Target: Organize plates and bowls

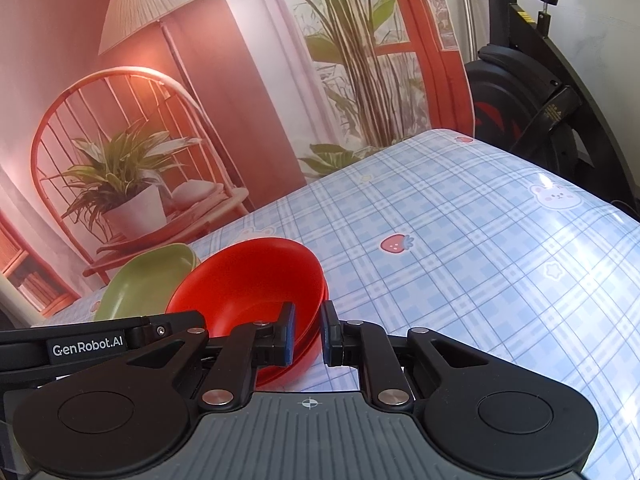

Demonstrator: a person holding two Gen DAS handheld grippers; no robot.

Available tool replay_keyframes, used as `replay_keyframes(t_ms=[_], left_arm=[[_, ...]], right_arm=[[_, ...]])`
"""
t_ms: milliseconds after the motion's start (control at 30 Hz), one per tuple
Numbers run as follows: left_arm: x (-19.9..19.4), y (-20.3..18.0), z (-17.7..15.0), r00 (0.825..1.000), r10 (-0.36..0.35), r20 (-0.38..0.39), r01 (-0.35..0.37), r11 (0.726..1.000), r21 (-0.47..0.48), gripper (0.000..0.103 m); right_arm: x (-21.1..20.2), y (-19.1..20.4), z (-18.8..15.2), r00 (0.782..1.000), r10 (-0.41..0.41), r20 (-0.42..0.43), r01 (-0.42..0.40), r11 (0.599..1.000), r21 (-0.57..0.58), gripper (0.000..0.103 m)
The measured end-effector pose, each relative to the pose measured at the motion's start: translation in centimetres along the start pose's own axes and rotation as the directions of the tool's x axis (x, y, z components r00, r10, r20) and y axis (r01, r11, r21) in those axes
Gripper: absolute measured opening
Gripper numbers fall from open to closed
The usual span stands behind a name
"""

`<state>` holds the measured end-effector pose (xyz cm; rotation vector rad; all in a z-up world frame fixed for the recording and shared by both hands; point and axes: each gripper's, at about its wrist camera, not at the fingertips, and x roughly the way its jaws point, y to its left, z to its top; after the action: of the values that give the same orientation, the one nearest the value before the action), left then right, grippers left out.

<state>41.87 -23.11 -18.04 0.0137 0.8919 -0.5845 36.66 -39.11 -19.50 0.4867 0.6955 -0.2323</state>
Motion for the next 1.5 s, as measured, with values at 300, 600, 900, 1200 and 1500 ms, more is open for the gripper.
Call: replay_keyframes(t_ms=[300, 600, 900, 1200, 1500], left_arm=[[0.1, 0.2, 0.0, 1.0, 0.006, -0.001, -0.006, 1.0, -0.016, 0.024], [0.2, 0.7, 0.0, 1.0, 0.019, 0.0, -0.019, 0.999, -0.039, 0.034], [1.4, 1.0, -0.3, 0.999, 0.004, -0.032, -0.006, 0.997, -0.072, 0.034], [2.5, 1.3, -0.7, 0.998, -0.027, -0.051, 0.022, 0.994, -0.109, 0.034], [2.3, 1.3, -1.3, 0.998, -0.042, -0.047, 0.036, 0.993, -0.11, 0.027]], right_arm=[[0.1, 0.0, -0.1, 1.0, -0.006, -0.002, 0.006, 1.0, -0.001, 0.014], [0.2, -0.5, -0.1, 1.0, -0.017, -0.006, 0.017, 1.0, 0.01, 0.018], [1.1, -0.7, -0.5, 1.0, 0.001, -0.017, -0.001, 1.0, 0.031, 0.02], [1.6, -0.7, -0.5, 1.0, 0.019, -0.023, -0.018, 0.999, 0.037, 0.019], [1.5, -0.7, -0.6, 0.999, 0.024, -0.023, -0.023, 0.999, 0.037, 0.016]])
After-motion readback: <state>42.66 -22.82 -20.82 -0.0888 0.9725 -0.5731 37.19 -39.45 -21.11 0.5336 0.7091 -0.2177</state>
